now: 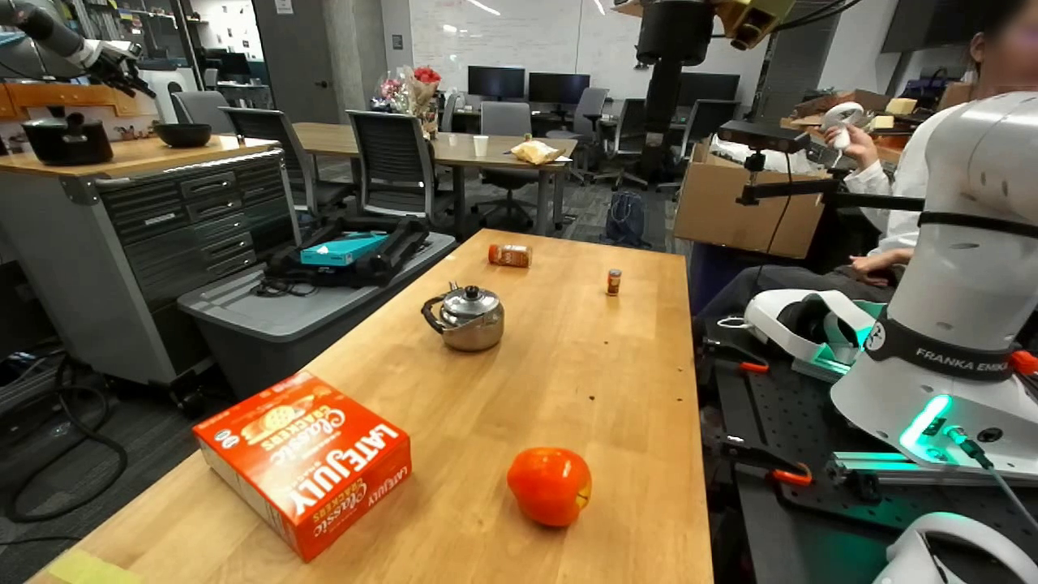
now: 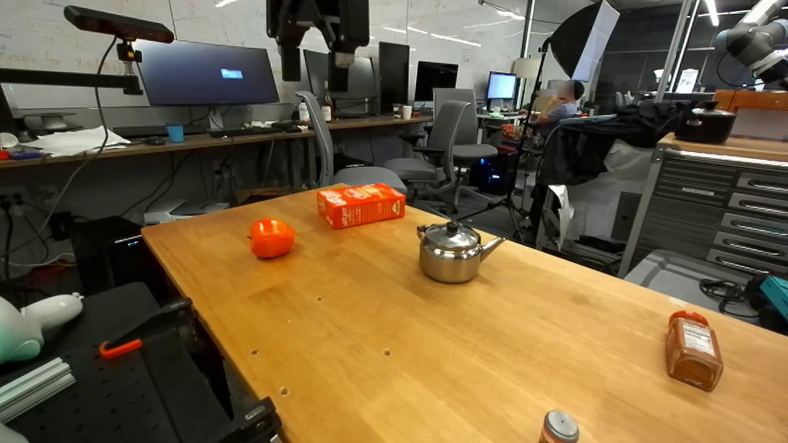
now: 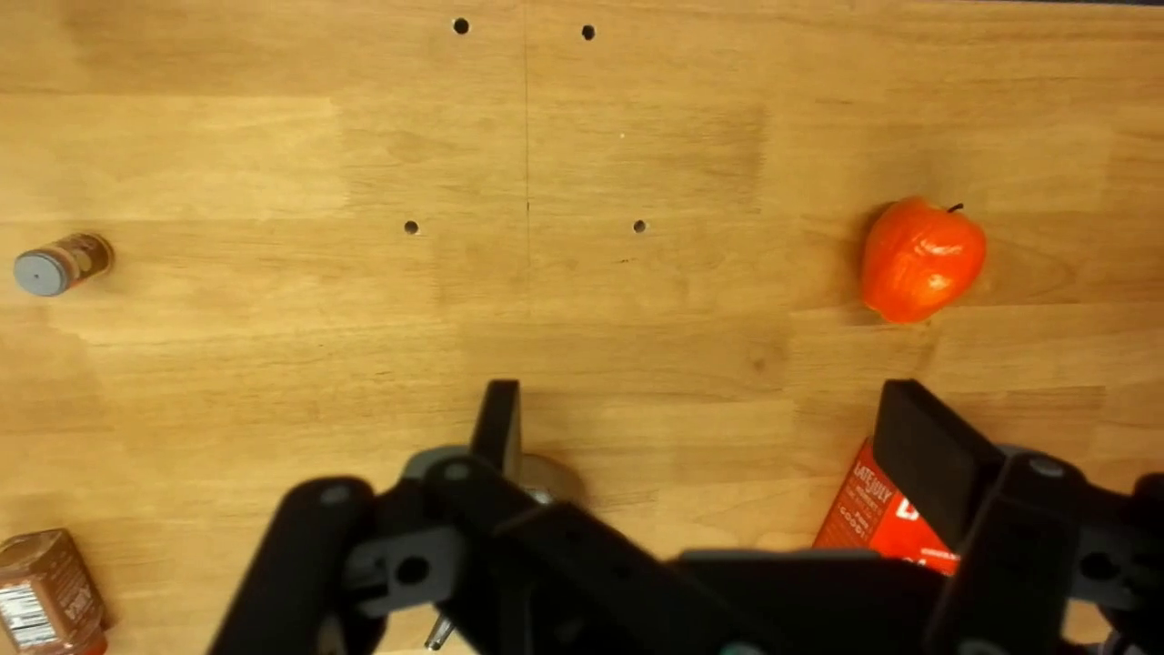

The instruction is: Pick the lid on the table and put it on the kettle

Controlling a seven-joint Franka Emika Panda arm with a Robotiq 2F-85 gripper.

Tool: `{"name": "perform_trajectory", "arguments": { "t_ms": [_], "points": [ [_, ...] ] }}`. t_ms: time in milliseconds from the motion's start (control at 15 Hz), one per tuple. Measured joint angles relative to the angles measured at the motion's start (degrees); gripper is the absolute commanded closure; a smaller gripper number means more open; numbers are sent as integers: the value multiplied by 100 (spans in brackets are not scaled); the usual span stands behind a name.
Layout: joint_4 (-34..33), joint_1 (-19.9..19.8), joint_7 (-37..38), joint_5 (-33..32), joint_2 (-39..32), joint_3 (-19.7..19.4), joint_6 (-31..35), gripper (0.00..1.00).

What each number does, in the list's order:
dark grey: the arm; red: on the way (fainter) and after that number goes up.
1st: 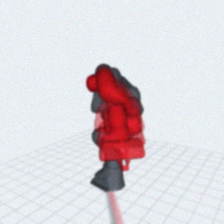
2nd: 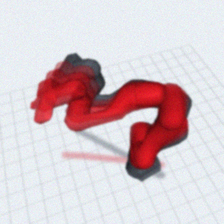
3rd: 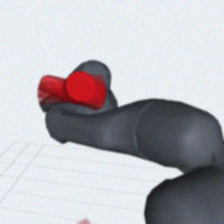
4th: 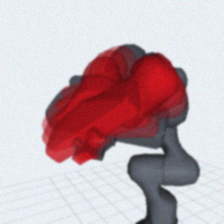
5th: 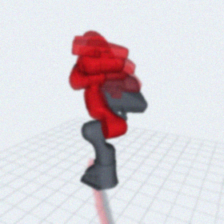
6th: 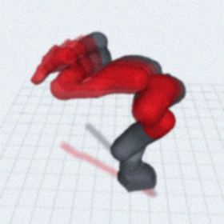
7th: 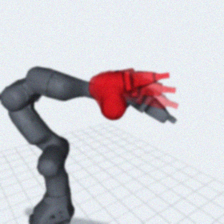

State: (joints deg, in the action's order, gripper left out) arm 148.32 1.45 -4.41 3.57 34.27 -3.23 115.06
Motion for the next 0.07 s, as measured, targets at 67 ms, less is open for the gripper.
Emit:
{"name": "perform_trajectory", "arguments": {
  "t_ms": [67],
  "points": [
    [10,0,-2,2,5,0,0,0]
  ]
}}
